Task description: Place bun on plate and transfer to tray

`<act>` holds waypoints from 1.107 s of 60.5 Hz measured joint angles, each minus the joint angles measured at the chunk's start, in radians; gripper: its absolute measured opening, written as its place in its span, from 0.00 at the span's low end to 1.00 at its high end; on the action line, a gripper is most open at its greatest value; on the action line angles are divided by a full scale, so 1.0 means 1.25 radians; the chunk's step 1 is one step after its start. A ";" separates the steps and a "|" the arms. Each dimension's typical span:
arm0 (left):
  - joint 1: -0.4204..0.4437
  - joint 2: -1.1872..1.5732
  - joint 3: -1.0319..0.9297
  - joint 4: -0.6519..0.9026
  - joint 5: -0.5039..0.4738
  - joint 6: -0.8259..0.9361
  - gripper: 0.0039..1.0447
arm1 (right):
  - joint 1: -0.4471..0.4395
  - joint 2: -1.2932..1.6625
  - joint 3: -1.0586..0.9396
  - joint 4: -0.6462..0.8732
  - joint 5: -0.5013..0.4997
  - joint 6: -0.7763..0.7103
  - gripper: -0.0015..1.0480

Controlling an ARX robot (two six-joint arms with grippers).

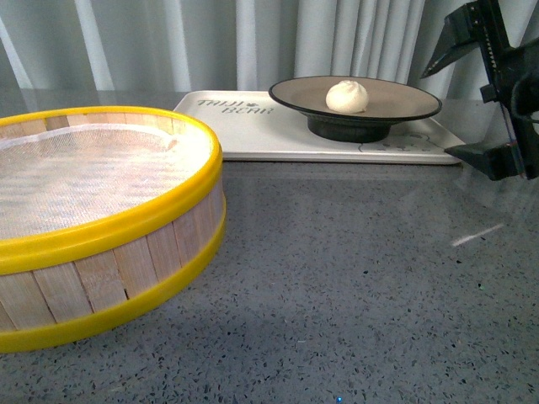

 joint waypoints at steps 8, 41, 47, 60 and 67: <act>0.000 0.000 0.000 0.000 0.000 0.000 0.94 | -0.018 -0.112 -0.108 0.002 0.085 -0.070 0.91; 0.000 0.000 0.000 0.000 0.000 0.000 0.94 | -0.449 -0.894 -0.807 0.205 0.323 -0.817 0.91; 0.000 0.000 0.000 0.000 0.000 0.000 0.94 | -0.502 -0.954 -0.878 0.264 0.303 -0.930 0.91; 0.000 0.000 0.000 0.000 0.000 0.000 0.94 | -0.473 -1.013 -0.948 0.323 0.269 -1.055 0.90; 0.000 0.000 0.000 0.000 0.001 0.000 0.94 | -0.461 -1.058 -0.960 0.307 -0.060 -1.025 0.73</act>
